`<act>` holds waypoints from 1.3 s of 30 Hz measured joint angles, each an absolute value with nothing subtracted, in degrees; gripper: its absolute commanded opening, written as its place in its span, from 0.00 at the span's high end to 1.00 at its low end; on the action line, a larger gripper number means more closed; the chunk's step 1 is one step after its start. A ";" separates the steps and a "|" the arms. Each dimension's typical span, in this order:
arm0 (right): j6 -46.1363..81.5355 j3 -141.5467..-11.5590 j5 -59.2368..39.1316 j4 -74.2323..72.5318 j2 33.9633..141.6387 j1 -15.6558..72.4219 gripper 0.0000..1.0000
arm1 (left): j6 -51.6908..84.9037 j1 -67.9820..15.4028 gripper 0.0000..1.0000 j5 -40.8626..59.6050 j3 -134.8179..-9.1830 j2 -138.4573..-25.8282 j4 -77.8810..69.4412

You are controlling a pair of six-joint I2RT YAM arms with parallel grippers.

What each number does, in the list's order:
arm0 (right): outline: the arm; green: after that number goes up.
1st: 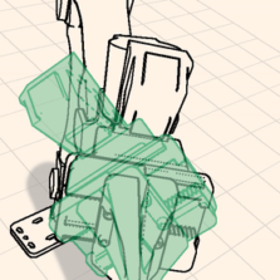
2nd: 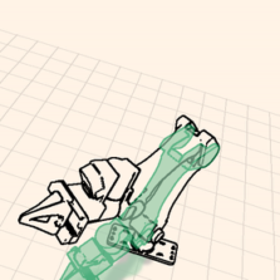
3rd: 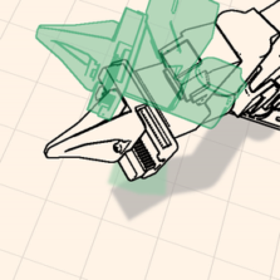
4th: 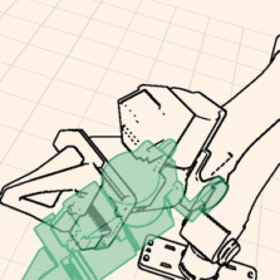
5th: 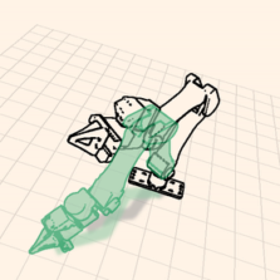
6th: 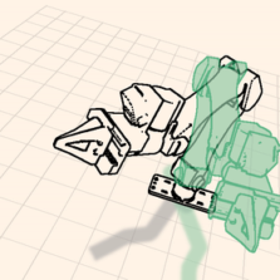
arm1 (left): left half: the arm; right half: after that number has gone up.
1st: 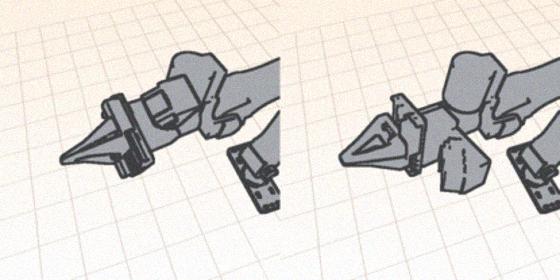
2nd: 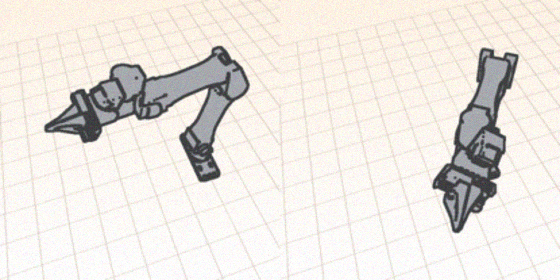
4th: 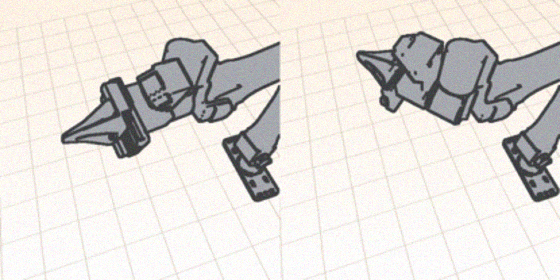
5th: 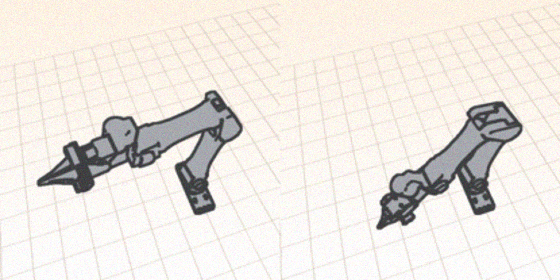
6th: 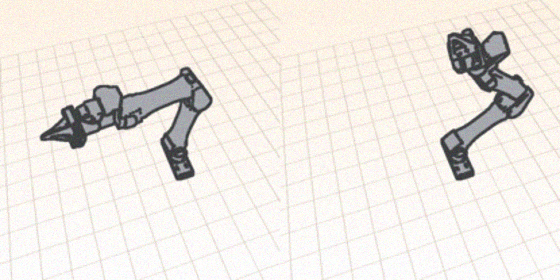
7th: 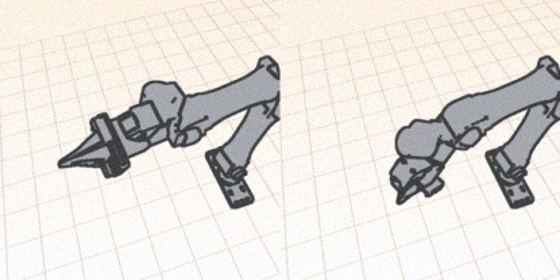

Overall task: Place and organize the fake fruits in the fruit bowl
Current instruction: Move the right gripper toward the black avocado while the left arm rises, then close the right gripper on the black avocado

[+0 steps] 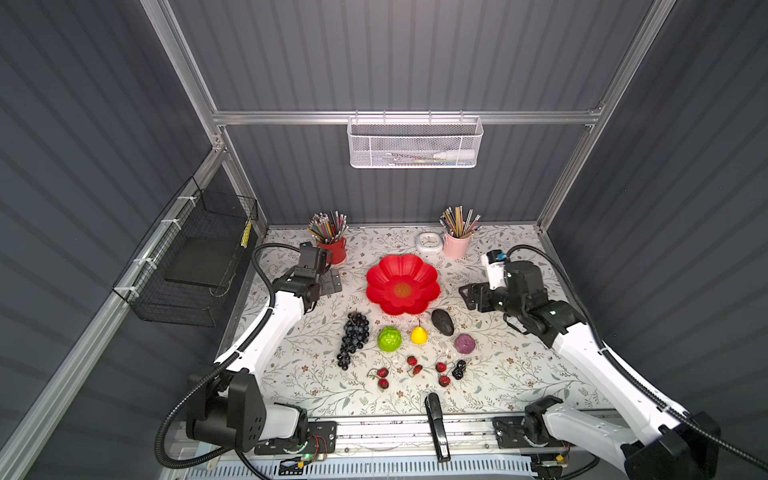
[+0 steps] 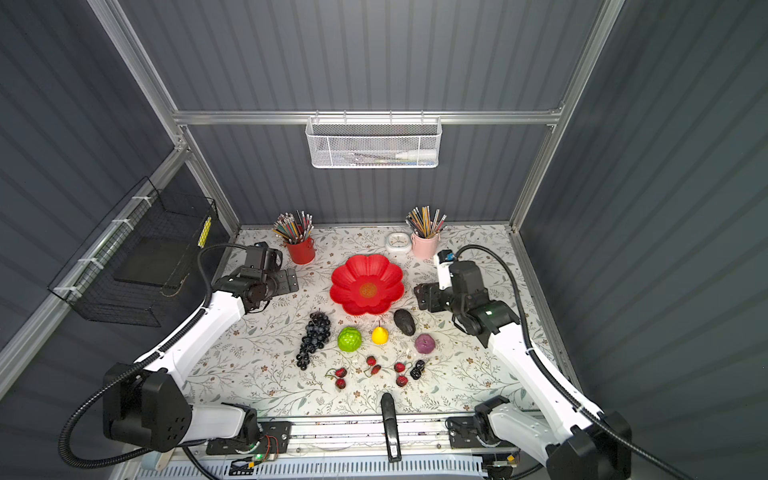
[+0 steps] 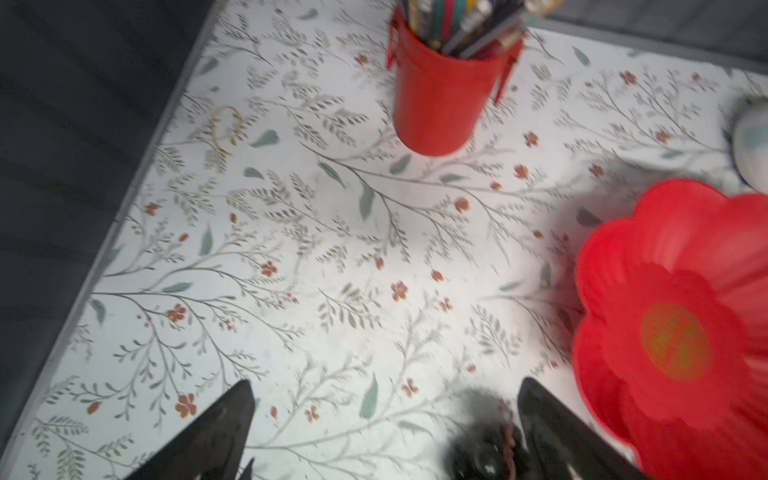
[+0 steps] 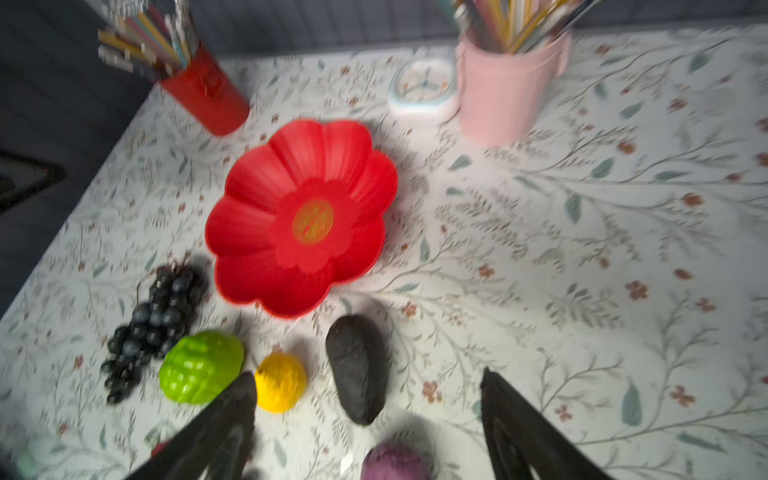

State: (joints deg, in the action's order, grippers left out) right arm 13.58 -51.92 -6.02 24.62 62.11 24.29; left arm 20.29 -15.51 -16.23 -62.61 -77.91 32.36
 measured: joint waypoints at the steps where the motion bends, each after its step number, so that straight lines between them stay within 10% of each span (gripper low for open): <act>1: 13.45 -52.40 -6.15 26.04 63.31 26.06 0.17 | 20.62 -16.08 0.02 -14.66 -62.89 -77.73 33.80; 25: 7.29 -61.01 -2.79 31.29 96.95 33.93 0.19 | 26.87 -16.95 0.02 -10.41 -62.41 -78.22 34.28; 39: 6.59 -63.26 -1.37 28.97 100.73 33.91 0.42 | 27.68 -16.95 0.02 -10.24 -60.03 -76.34 33.61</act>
